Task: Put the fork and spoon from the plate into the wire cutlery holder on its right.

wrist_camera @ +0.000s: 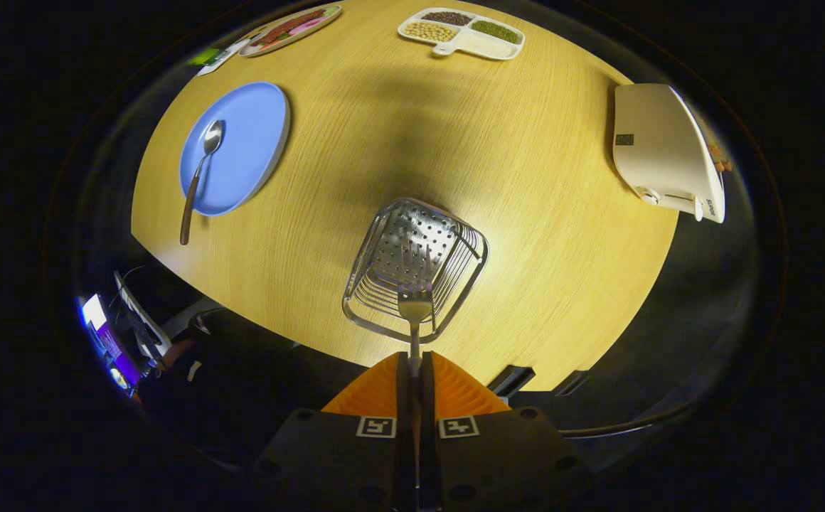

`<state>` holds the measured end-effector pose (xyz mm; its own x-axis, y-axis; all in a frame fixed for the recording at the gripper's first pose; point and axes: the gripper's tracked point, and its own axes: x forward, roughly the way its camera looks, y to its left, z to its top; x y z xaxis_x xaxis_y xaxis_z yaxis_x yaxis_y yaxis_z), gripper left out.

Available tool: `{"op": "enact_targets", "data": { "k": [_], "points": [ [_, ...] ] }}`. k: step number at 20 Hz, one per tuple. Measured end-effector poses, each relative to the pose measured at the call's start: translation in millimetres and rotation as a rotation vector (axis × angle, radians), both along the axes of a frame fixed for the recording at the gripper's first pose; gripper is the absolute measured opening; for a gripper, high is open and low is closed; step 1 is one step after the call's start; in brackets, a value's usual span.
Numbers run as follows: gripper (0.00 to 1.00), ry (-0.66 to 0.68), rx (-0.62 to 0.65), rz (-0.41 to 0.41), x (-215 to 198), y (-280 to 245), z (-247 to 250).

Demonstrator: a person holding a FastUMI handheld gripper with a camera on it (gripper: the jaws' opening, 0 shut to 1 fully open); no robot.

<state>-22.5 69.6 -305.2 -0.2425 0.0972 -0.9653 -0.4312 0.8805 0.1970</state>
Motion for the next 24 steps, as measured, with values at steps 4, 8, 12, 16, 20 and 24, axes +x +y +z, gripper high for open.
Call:
{"op": "enact_targets", "data": {
  "k": [4,8,12,16,20,24],
  "points": [
    [0.07,0.025,-0.022,0.004,12.3,6.8,-12.1],
    [0.1,0.03,-0.01,0.006,20.0,15.5,-17.8],
    [0.13,0.008,-0.004,0.012,23.4,16.4,-19.2],
    [0.13,-0.094,0.055,0.008,30.7,15.5,-9.2],
    [0.13,-0.255,0.152,-0.055,36.7,13.5,15.0],
    [0.25,-0.465,0.256,-0.154,40.9,24.8,54.0]
  ]
}}
